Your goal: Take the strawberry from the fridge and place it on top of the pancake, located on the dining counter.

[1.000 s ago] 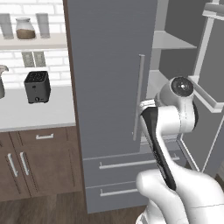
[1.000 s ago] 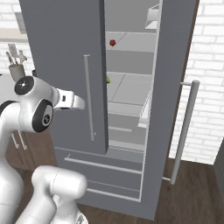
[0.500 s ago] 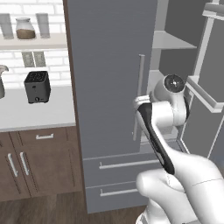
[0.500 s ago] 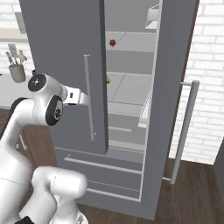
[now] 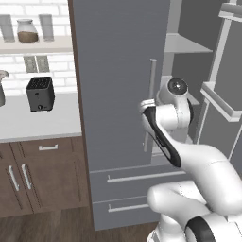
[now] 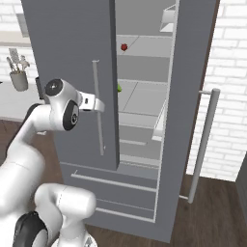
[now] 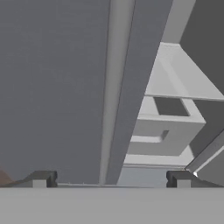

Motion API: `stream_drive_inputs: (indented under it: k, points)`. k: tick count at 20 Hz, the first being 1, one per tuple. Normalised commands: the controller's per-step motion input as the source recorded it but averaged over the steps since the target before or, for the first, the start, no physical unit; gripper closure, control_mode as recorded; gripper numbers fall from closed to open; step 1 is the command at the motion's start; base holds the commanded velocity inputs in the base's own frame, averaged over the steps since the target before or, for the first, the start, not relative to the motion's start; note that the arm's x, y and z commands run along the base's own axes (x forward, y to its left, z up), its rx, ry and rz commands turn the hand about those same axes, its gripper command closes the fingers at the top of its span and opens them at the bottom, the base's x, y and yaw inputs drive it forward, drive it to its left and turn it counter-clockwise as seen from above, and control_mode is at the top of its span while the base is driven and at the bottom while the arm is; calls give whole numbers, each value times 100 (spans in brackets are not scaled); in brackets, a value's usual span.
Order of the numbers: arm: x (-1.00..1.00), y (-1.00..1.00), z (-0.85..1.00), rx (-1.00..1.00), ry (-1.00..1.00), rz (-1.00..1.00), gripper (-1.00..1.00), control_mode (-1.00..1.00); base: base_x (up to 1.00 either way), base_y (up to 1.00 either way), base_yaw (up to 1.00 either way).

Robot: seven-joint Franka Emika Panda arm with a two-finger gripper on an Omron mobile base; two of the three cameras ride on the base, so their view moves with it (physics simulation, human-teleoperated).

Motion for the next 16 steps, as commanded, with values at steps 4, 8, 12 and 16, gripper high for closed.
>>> stream_drive_inputs:
  k: [4,8,12,16]
  points:
    - [49,0,-24,1,0,0,-100,-100,0,0,0]
    - [48,0,-31,0,0,0,-100,-100,0,0,0]
    - [47,0,-25,0,0,0,-100,-100,0,0,0]
    - [44,0,-13,0,0,0,-100,-100,0,0,0]
